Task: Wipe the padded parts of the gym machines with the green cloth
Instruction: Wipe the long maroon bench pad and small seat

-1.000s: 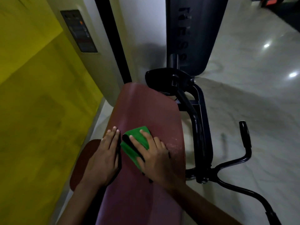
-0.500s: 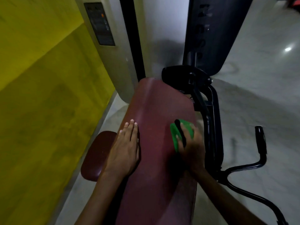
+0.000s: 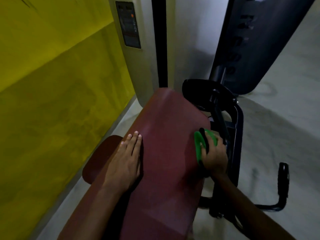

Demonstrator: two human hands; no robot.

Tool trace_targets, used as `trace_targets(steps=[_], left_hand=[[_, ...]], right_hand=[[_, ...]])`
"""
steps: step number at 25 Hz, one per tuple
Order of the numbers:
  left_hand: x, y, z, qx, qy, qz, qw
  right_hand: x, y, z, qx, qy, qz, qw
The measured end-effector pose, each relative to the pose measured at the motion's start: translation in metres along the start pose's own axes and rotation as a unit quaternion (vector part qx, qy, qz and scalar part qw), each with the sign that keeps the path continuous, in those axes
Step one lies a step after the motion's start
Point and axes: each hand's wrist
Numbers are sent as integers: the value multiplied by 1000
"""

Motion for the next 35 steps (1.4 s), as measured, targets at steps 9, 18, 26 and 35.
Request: trace_targets(steps=[9, 18, 26, 35], left_hand=[[18, 4, 6, 6, 97, -18, 995], [27, 0, 8, -1, 135, -42, 990], [26, 1, 7, -4, 133, -43, 990], [27, -1, 6, -9, 130, -41, 991]], right_hand=[[-93, 0, 16, -91, 430, -12, 898], [-119, -24, -35, -58, 337, -25, 939], [-77, -35, -97, -50, 391, 31, 919], [-54, -11, 4, -56, 449, -12, 892]])
Point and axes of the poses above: each hand's wrist, its own z-axis away from the middle knuckle, its own y-axis out of the back of the hand, x = y × z, and after that the axes turned 8 degrees about -z, right-handed
